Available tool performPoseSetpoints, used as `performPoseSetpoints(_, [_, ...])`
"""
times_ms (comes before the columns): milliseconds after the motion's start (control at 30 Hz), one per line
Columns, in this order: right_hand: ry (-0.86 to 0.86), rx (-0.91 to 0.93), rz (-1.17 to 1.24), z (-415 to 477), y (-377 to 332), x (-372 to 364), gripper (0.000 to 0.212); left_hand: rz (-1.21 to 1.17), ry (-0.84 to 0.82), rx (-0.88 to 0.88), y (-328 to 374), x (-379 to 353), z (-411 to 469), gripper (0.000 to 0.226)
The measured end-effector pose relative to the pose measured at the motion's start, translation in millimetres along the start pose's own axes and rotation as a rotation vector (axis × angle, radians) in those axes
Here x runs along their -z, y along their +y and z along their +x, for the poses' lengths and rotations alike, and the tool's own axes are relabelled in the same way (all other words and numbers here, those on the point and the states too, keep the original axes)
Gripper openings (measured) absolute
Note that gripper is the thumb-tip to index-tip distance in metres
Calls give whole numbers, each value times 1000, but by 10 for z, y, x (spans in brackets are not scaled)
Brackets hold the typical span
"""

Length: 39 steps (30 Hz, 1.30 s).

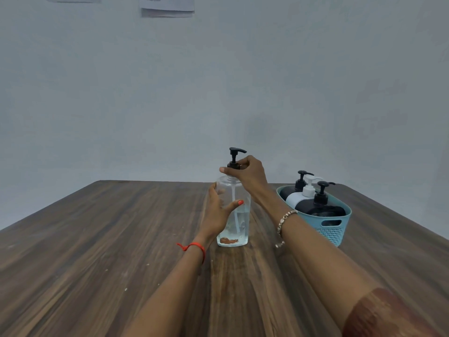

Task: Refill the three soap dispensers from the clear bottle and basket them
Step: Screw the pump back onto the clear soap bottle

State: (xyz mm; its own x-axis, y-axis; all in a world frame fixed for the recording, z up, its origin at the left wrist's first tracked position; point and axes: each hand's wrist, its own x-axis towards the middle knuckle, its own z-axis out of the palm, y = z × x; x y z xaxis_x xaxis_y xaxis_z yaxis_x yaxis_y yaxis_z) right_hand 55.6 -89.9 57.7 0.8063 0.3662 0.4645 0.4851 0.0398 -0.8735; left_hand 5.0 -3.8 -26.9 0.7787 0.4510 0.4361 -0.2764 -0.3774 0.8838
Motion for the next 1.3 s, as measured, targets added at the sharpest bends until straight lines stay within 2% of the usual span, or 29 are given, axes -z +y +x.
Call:
performPoseSetpoints(67, [-78, -8, 30, -4, -16, 35, 26, 1, -2, 2, 9, 0, 5, 78])
performPoseSetpoints(133, [-130, -13, 34, -7, -21, 82, 19, 0, 1, 0, 11, -5, 6, 79])
performPoseSetpoints(233, [-60, -12, 45, -2, -3, 60, 26, 7, 4, 8, 3, -3, 0, 80])
performPoseSetpoints(367, [71, 24, -55, -24, 13, -40, 40, 0, -3, 11, -1, 3, -6, 80])
performPoseSetpoints(500, [-49, -12, 63, -5, -2, 30, 20, 12, 0, 10, 8, -7, -2, 78])
performPoseSetpoints(567, [-91, -11, 98, 1, -1, 59, 18, 16, 3, 4, 25, -12, -7, 78])
performPoseSetpoints(767, [28, 13, 54, -26, 0, -17, 27, 11, 1, 10, 11, 0, -7, 80])
performPoseSetpoints(900, [-54, 6, 82, -3, 6, 8, 16, 9, 11, 10, 17, -5, -11, 77])
performPoseSetpoints(1000, [-88, 10, 88, 5, 15, 38, 22, 9, 10, 6, 36, -12, -24, 76])
performPoseSetpoints(1300, [52, 59, 38, -46, 27, -54, 23, -8, 24, 17, 9, -35, -13, 76])
